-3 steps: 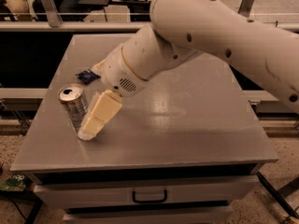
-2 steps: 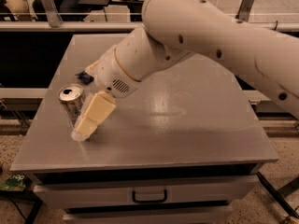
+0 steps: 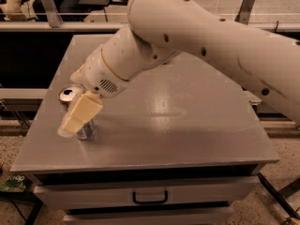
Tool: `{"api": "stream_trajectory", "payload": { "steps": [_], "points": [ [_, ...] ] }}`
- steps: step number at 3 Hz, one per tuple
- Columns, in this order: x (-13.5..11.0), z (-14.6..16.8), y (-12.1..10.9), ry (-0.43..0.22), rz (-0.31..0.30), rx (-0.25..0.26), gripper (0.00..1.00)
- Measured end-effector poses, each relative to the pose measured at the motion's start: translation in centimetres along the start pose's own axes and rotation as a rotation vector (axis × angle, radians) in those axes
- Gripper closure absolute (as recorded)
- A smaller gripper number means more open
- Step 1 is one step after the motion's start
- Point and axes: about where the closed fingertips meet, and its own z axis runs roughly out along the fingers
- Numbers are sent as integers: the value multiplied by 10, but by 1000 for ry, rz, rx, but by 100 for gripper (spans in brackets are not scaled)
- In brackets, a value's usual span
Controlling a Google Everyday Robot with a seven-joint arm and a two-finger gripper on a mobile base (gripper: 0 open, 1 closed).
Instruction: Knock redbull can over
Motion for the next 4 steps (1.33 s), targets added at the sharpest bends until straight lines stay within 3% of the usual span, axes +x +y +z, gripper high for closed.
{"api": "stream_trajectory", "payload": {
  "steps": [2,3,4],
  "points": [
    [-5,2,-5,0,2,-24,65],
    [-4,-12,-17,31,-5,-27,88],
    [6,-51,-47,160,-50,-56,100]
  ]
}}
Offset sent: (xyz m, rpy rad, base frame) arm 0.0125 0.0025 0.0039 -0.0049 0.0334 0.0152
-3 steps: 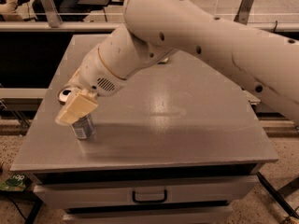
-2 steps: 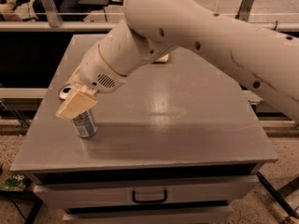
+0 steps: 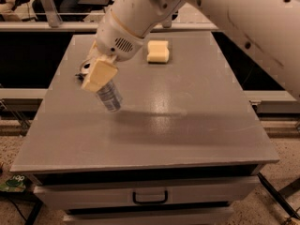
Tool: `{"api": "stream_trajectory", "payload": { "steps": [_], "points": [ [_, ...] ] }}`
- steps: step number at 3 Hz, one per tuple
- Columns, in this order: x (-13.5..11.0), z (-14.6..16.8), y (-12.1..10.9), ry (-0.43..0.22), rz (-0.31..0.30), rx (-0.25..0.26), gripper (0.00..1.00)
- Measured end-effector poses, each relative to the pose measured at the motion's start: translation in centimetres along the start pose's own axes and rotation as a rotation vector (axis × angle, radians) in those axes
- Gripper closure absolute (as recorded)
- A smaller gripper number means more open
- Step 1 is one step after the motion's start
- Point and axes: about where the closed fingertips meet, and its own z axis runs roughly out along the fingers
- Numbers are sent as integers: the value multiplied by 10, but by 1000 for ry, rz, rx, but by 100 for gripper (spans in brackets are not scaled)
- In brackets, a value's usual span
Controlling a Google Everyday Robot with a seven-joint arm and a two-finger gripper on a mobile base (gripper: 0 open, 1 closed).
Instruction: Knock redbull can over
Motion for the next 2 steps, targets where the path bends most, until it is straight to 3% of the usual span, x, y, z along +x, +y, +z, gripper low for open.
{"api": "stream_trajectory", "payload": {
  "steps": [2],
  "points": [
    [30,-24,0,244,-123,-25,100]
  ]
}}
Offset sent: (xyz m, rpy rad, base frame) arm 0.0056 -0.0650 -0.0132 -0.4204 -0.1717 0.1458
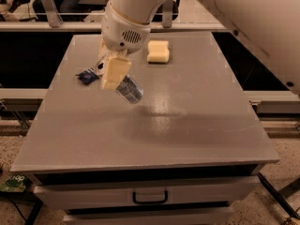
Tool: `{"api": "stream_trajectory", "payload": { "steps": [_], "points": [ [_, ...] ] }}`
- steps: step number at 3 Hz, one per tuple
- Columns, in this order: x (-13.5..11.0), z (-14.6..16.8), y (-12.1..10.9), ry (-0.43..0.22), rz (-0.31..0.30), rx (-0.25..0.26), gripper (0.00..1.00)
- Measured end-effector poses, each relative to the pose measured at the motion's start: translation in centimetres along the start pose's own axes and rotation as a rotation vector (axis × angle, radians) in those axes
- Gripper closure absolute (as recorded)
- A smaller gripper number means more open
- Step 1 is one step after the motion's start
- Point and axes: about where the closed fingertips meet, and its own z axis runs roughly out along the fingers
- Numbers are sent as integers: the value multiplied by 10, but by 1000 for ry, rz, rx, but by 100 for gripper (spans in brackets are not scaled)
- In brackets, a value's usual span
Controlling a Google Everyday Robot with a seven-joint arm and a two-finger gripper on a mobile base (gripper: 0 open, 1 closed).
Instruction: Knock redbull can over
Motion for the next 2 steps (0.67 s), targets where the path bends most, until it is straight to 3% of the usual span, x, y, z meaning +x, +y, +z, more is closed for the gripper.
{"api": "stream_trajectory", "payload": {
  "steps": [1,2],
  "points": [
    [17,10,2,119,-36,-7,85],
    [33,21,-1,216,-57,-4,62]
  ]
}}
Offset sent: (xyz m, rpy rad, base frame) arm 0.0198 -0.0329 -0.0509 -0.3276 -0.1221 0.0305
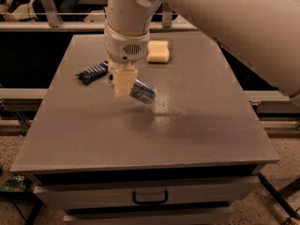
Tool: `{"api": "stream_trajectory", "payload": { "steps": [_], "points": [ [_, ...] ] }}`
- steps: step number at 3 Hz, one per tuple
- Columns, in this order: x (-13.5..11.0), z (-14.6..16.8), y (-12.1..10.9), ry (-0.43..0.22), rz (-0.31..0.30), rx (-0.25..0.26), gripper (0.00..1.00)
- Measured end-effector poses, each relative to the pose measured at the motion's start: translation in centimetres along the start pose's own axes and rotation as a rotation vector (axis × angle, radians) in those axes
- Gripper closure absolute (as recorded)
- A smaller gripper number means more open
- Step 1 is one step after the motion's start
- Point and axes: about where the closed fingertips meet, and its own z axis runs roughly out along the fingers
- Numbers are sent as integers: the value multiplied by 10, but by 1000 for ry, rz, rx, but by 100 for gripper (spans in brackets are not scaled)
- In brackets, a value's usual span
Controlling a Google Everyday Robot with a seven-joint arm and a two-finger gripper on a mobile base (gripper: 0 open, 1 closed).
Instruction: Knock redbull can over
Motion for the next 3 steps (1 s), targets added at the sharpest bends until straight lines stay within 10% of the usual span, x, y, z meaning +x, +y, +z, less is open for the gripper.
{"api": "stream_trajectory", "payload": {
  "steps": [3],
  "points": [
    [8,9,-5,64,-14,17,0]
  ]
}}
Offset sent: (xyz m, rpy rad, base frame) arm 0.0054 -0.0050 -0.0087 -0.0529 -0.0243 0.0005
